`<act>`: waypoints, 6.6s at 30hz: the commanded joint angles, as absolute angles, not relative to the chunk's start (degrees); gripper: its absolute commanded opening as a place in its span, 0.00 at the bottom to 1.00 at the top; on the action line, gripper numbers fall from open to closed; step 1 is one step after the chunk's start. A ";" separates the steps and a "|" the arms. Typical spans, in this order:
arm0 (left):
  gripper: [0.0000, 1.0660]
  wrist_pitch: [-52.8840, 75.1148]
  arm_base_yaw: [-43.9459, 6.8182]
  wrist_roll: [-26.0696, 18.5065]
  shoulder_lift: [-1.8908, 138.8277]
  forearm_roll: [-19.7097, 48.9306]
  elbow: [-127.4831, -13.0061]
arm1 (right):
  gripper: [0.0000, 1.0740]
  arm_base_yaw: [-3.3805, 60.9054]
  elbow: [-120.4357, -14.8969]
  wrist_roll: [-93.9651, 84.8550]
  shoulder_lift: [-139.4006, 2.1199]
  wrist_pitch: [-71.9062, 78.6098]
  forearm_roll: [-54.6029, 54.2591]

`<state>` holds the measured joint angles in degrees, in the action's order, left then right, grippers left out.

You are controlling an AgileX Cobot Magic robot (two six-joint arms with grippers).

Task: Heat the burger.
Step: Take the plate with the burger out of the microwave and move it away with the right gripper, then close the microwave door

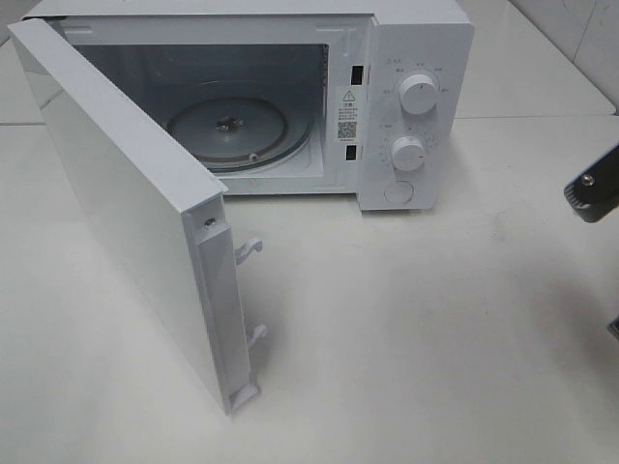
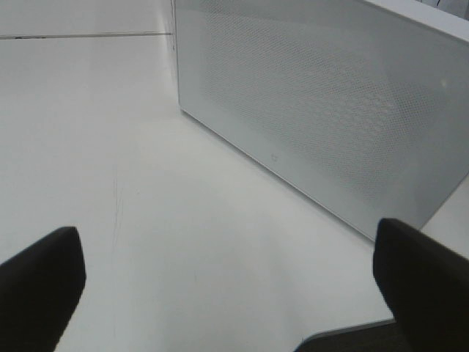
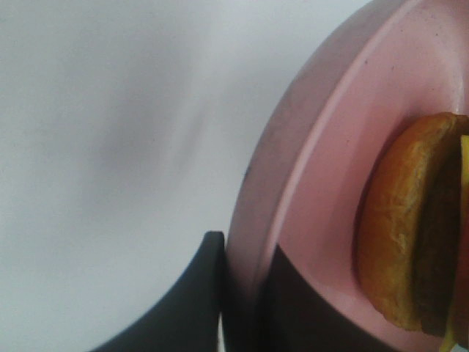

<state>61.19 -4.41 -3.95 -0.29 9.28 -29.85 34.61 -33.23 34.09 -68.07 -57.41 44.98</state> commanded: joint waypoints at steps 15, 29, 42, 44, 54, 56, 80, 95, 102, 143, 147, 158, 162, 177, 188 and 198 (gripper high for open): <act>0.94 60.85 -4.30 -3.72 -0.46 9.40 -29.79 | 0.00 34.21 -35.98 49.68 -83.37 -63.83 51.22; 0.94 60.91 -4.30 -3.72 -0.46 9.40 -29.79 | 0.01 34.21 -34.21 55.58 -89.84 -59.64 51.34; 0.94 60.91 -4.30 -3.72 -0.46 9.40 -29.79 | 0.03 34.21 -30.48 63.60 -93.56 -54.95 52.83; 0.94 60.91 -4.30 -3.72 -0.46 9.40 -29.79 | 0.03 34.21 -29.11 65.89 -93.56 -53.29 53.40; 0.94 60.91 -4.30 -3.72 -0.46 9.40 -29.79 | 0.03 34.21 -27.73 68.64 -93.56 -50.42 55.92; 0.94 60.91 -4.30 -3.72 -0.46 9.40 -29.79 | 0.03 34.21 -27.67 68.64 -93.79 -50.13 56.21; 0.94 60.91 -4.30 -3.72 -0.46 9.40 -29.79 | 0.13 34.21 -27.67 74.54 -105.37 -43.26 60.33; 0.94 60.91 -4.30 -3.72 -0.46 9.40 -29.79 | 0.47 34.38 -27.96 67.78 -93.74 -42.80 53.11; 0.94 60.91 -4.30 -3.72 -0.46 9.40 -29.79 | 0.51 34.38 -30.31 47.27 -79.41 -38.79 37.24; 0.94 60.91 -4.30 -3.72 -0.46 9.40 -29.79 | 0.71 21.89 -37.07 4.76 -25.44 -55.86 1.20; 0.94 60.91 -4.30 -3.72 -0.46 9.40 -29.79 | 0.71 18.28 -35.24 3.21 -20.51 -55.81 -0.69; 0.94 60.91 -4.30 -3.72 -0.46 9.40 -29.79 | 0.71 9.28 -29.79 3.32 -5.61 -54.95 -1.26; 0.94 60.91 -4.30 -3.72 -0.46 9.40 -29.79 | 0.71 6.70 -29.62 3.21 -0.69 -55.35 -1.09; 0.94 60.91 -4.30 -3.72 -0.46 9.40 -29.79 | 0.71 5.33 -28.48 3.84 1.78 -57.01 0.00; 0.94 60.91 -4.30 -3.72 -0.46 9.40 -29.79 | 0.71 5.33 -28.48 3.90 1.78 -57.01 0.00; 0.94 60.91 -4.30 -3.72 -0.46 9.40 -29.79 | 0.71 5.33 -28.48 3.95 1.78 -57.01 0.00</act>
